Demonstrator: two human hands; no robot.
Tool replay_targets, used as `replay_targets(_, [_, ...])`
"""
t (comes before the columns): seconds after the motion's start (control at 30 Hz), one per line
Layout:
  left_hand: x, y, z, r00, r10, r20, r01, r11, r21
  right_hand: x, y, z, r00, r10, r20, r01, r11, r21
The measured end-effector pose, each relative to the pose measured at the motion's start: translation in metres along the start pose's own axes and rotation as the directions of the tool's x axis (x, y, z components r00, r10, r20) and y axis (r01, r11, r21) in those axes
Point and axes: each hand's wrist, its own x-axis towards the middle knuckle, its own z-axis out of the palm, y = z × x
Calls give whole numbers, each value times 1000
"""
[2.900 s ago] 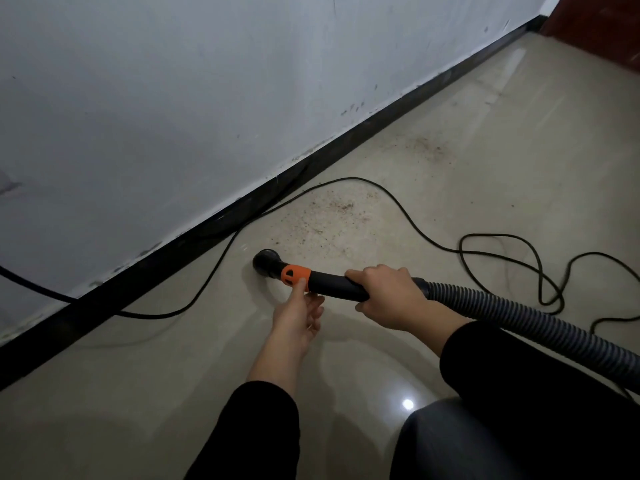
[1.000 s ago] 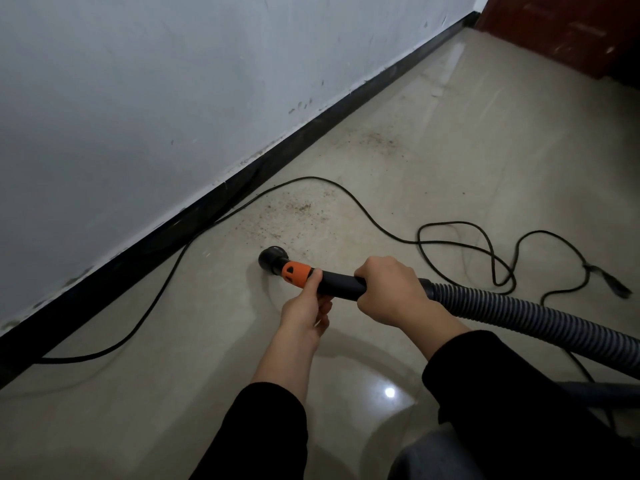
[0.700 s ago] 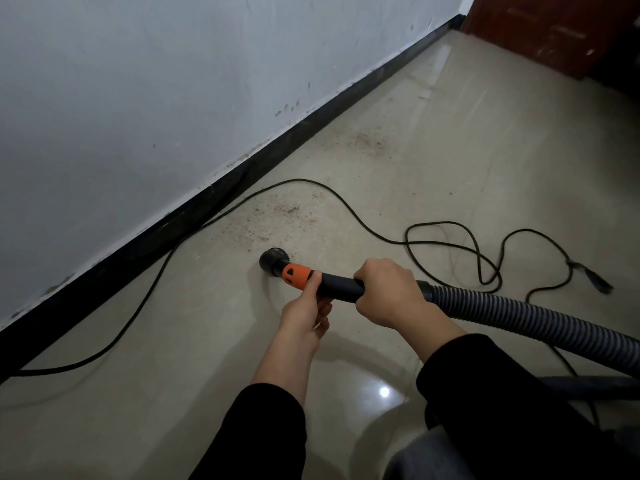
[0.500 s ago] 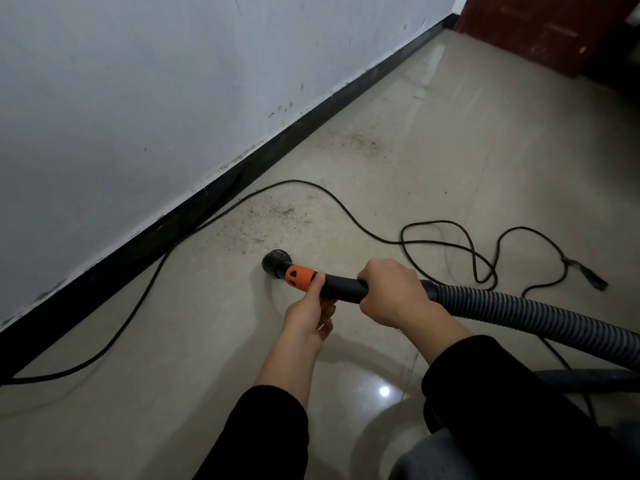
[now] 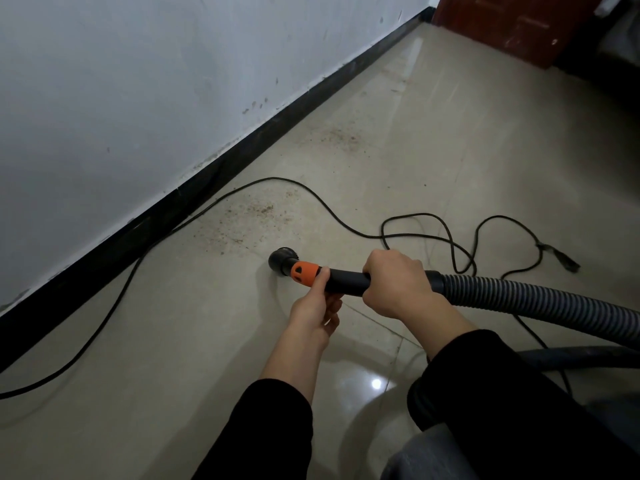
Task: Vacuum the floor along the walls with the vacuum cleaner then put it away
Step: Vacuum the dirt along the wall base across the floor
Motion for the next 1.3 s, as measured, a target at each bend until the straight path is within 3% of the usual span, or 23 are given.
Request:
replay_targets(0.8, [21,16,-1,1000,-1,16,0,999,48,15,-2,14,1000,-10,-20,11,999,45])
replay_targets(1.3, [39,31,-2,999,42,-10,-41,997,64,19,-12,15,999,-10,-31,9,1000,-30])
